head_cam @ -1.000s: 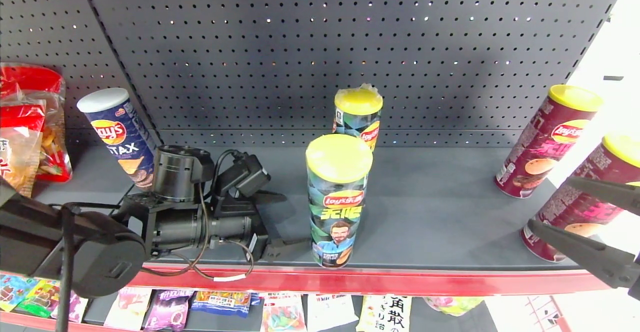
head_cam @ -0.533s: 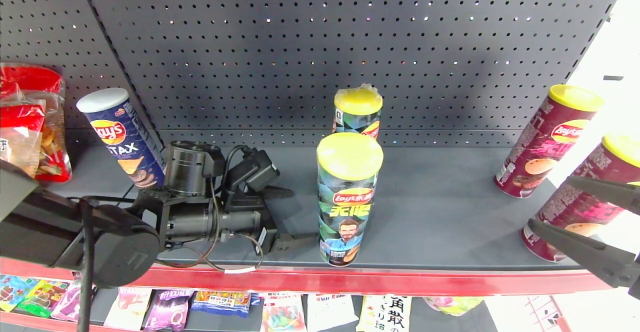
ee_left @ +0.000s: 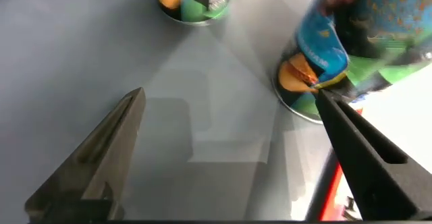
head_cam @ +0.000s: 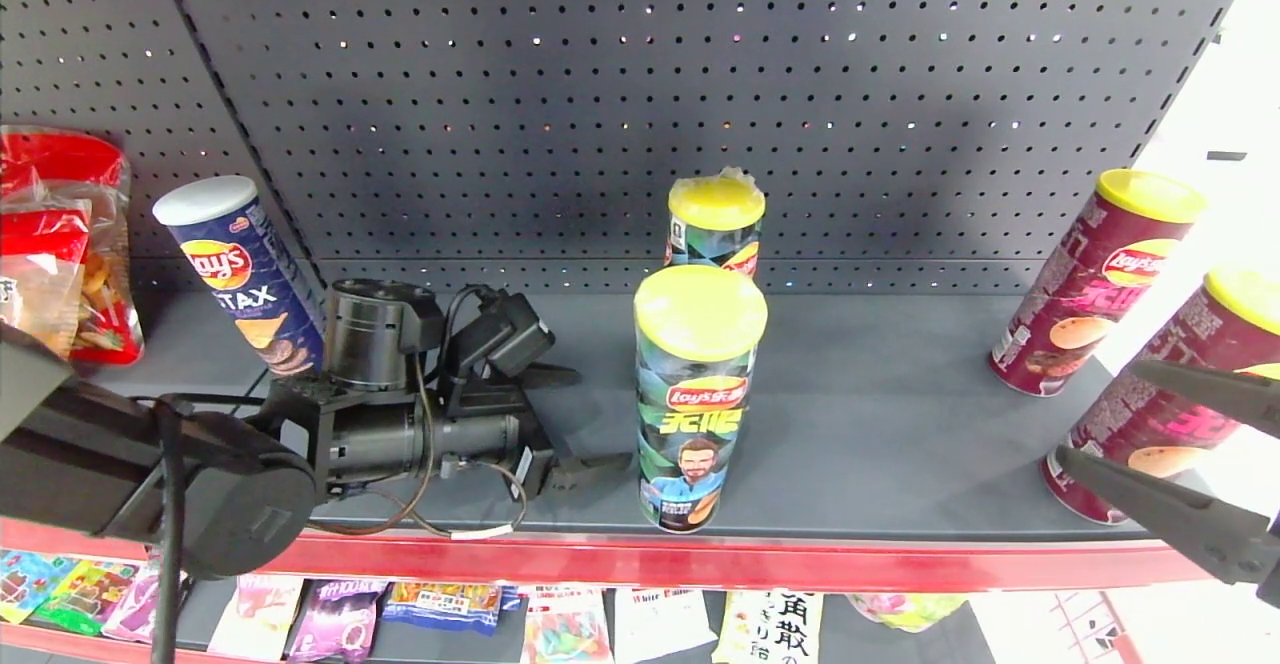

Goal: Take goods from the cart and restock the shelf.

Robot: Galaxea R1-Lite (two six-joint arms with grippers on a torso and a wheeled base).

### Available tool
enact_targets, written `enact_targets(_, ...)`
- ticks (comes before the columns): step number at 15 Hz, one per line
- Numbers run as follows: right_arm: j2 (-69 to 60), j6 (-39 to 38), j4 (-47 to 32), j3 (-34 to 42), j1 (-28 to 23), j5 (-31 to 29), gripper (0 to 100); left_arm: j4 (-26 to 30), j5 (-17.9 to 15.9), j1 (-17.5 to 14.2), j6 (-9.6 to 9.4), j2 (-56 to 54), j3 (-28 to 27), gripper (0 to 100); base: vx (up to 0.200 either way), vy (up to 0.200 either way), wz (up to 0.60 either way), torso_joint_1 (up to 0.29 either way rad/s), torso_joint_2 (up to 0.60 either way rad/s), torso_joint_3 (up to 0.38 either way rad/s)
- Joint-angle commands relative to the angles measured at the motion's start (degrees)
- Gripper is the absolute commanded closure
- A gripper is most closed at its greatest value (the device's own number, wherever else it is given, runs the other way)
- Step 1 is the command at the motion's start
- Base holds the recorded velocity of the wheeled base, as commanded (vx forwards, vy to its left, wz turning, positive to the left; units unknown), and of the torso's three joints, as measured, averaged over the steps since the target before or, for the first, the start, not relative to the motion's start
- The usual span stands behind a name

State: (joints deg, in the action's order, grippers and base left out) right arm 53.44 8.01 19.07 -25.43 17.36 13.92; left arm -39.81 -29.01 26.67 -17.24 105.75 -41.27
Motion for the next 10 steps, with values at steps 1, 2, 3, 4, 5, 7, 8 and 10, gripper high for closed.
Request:
enact_targets(1,-1.76,-0.01,0.01,1.08,-0.66,-0.21,0,-1.49,3.96,-0.66,3.26,-6.96,3.74,0,0.0,0.0,0.0,0.0,0.0,0.0)
enact_targets(2,-2.64,-0.1,0.01,1.35,-1.36,-0.3,0,-1.41,7.3,-0.57,7.22,-12.06,5.76,0,0.0,0.0,0.0,0.0,0.0,0.0)
enact_targets(3,-3.79,-0.36,0.18,2.23,-2.68,-0.56,0,-0.88,11.0,-0.48,10.56,-16.72,7.34,0,0.0,0.0,0.0,0.0,0.0,0.0)
enact_targets(4,-5.28,-0.71,0.09,2.93,-4.62,-1.09,0,0.18,14.69,-0.57,11.44,-20.32,8.66,0,0.0,0.0,0.0,0.0,0.0,0.0)
enact_targets(5,-6.69,-0.89,-0.08,3.54,-6.37,-1.35,0,0.97,18.73,-0.66,11.44,-23.49,10.33,0,0.0,0.0,0.0,0.0,0.0,0.0)
enact_targets(7,-8.09,-1.86,0.01,4.07,-16.74,-1.27,0,6.86,32.53,0.57,11.61,-36.58,14.72,0,0.0,0.0,0.0,0.0,0.0,0.0)
enact_targets(8,-8.0,-2.47,0.01,3.98,-21.31,-1.0,0,16.88,33.14,1.28,11.52,-44.23,13.93,0,0.0,0.0,0.0,0.0,0.0,0.0)
enact_targets(10,-8.53,-2.74,0.09,3.98,-27.03,-1.0,0,39.02,33.94,0.75,11.61,-57.41,8.48,0,0.0,0.0,0.0,0.0,0.0,0.0)
